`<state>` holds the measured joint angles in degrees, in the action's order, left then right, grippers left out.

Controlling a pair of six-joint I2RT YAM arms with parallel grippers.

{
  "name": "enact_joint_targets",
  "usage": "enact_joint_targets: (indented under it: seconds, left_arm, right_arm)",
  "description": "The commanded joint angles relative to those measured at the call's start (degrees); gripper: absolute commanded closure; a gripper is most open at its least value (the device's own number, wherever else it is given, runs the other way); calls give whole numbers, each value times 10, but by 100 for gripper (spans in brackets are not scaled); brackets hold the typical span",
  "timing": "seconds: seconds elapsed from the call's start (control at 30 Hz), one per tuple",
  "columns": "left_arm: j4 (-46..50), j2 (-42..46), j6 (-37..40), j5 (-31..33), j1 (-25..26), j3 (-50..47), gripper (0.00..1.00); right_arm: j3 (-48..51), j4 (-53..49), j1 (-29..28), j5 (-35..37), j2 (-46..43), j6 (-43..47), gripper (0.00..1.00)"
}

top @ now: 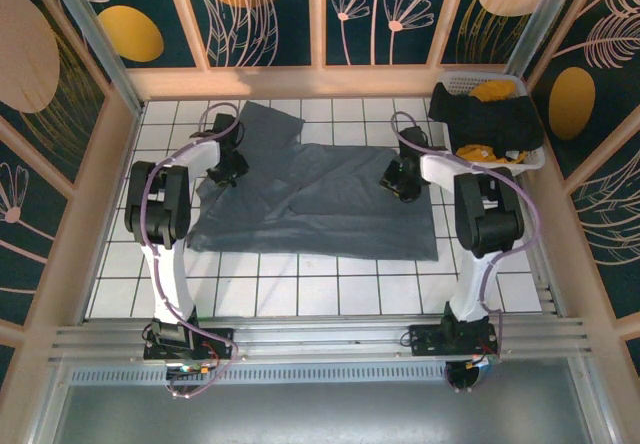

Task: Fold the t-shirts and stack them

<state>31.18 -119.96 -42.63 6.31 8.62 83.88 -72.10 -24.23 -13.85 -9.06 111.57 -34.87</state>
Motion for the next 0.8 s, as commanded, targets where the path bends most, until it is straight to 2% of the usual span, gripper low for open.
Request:
enact_joint_targets:
  seconds: [0.0,0.3,0.47,0.63,0.77]
  left_arm:
    - [3,-7,-44,-2,-35,-35,59]
    - [-23,32,-13,9,-137,-102,59]
    - [-10,47,-4,13,-143,-78,58]
    - [-42,95,-56,3,-139,-41,55]
    - [-85,55,-103,-12,-138,38,55]
  right_arm:
    - [-30,-25,-27,-8,28,0,64]
    - [-59,-51,-92,-57,68,-53,63]
    - [-79,-61,-105,-62,68,-69,62]
    - [-116,-40,-91,-25,28,-16,57]
    - [-148,-28,-63,-32,16,28,56]
